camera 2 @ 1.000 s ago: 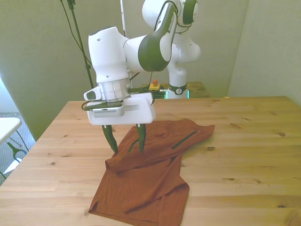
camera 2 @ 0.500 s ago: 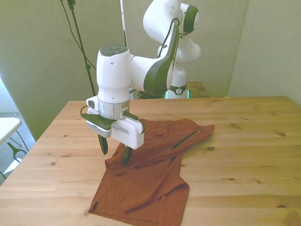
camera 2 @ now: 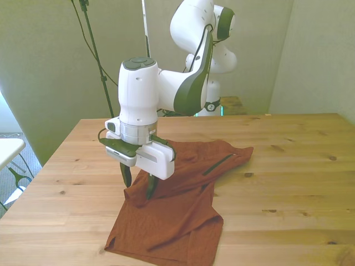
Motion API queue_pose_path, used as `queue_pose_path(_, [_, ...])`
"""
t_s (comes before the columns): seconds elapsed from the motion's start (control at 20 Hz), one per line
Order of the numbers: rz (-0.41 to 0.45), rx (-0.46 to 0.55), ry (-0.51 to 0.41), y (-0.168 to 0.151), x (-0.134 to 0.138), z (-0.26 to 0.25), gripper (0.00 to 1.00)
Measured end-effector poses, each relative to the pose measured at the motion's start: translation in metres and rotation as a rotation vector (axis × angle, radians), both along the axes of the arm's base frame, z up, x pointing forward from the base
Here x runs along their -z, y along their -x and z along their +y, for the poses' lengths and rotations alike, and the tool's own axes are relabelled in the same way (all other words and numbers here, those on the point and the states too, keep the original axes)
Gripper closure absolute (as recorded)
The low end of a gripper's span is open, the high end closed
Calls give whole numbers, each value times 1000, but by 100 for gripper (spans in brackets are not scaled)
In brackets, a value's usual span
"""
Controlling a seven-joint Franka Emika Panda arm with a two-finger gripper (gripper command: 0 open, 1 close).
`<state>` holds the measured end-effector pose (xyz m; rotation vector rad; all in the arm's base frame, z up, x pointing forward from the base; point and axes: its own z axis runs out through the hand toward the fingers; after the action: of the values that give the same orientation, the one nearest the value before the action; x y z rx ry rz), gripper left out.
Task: Unfold the shorts
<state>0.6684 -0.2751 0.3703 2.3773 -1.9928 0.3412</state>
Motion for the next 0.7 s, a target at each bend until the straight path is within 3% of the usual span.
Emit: queue_pose_path(0.7, [-5, -19, -6, -1, 0, 8, 100])
